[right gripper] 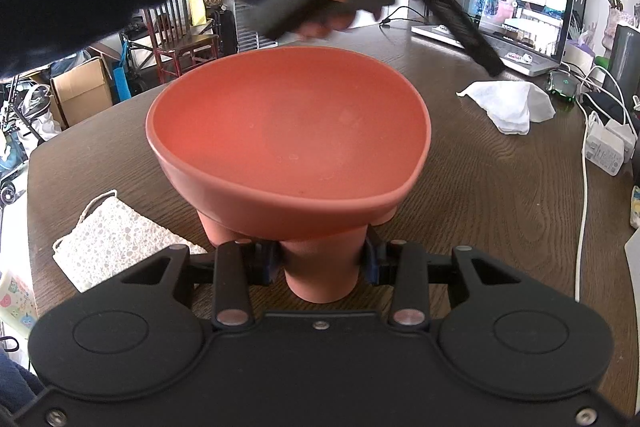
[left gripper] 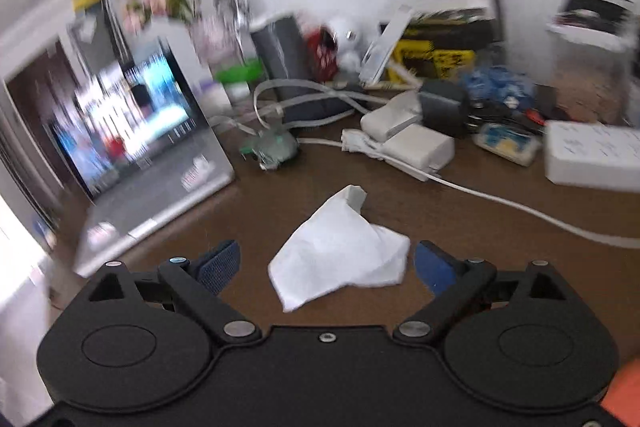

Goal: Clean bowl
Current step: 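Grasp the white tissue on the table with the left gripper and lift it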

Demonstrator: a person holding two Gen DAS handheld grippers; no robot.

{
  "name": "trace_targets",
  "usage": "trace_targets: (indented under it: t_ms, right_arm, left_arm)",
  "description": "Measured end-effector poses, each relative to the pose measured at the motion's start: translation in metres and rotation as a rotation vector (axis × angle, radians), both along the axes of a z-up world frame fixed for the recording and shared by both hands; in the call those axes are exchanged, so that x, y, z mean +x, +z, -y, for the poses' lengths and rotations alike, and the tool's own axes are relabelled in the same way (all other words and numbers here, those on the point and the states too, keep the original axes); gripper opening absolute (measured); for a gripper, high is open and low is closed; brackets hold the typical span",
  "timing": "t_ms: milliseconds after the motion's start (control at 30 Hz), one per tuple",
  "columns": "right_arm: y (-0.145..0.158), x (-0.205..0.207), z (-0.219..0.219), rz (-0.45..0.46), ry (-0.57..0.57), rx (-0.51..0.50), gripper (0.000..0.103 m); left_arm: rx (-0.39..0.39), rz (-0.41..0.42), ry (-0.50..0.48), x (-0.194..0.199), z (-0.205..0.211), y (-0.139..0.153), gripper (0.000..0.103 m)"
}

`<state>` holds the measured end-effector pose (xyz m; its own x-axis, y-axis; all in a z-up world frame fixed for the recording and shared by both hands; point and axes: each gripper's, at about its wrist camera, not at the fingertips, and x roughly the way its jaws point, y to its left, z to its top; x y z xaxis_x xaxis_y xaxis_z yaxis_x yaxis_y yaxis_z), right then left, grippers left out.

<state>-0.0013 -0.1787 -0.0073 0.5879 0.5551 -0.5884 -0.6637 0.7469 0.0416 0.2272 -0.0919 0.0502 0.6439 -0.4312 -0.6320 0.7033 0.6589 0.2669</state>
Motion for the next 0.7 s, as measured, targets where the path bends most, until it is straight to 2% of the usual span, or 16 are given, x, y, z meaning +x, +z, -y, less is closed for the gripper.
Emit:
trace_targets:
  t_ms: [100, 200, 267, 400, 467, 500, 533, 567, 700]
  right_arm:
    - [0.000, 0.000, 0.000, -0.001, 0.000, 0.001, 0.044]
    - [0.000, 0.001, 0.000, -0.001, 0.000, 0.002, 0.044]
    - [0.000, 0.001, 0.000, -0.002, -0.001, 0.003, 0.044]
    - [0.000, 0.001, 0.001, -0.006, 0.001, 0.010, 0.044]
    - [0.000, 0.001, 0.001, -0.007, 0.004, 0.012, 0.044]
    - [0.000, 0.001, 0.001, -0.007, 0.004, 0.012, 0.044]
    - [0.000, 0.001, 0.001, -0.008, 0.004, 0.012, 0.044]
    - [0.000, 0.001, 0.001, -0.008, 0.004, 0.013, 0.044]
    - [0.000, 0.000, 0.001, -0.007, 0.004, 0.012, 0.044]
  left_arm:
    - [-0.042, -0.113, 0.098, 0.040, 0.011, -0.013, 0.093]
    - [-0.086, -0.176, 0.133, 0.055, 0.012, -0.019, 0.093]
    - [-0.096, -0.200, 0.139, 0.060, 0.014, -0.023, 0.093]
    - [-0.048, -0.203, 0.107, 0.060, 0.026, -0.032, 0.089]
    - [-0.030, -0.215, 0.103, 0.061, 0.029, -0.036, 0.070]
    - [-0.023, -0.208, 0.104, 0.061, 0.031, -0.039, 0.048]
    - [-0.022, -0.196, 0.113, 0.061, 0.032, -0.040, 0.005]
    - [-0.026, -0.186, 0.125, 0.061, 0.033, -0.041, 0.002]
    - [-0.059, -0.143, 0.136, 0.052, 0.028, -0.027, 0.002]
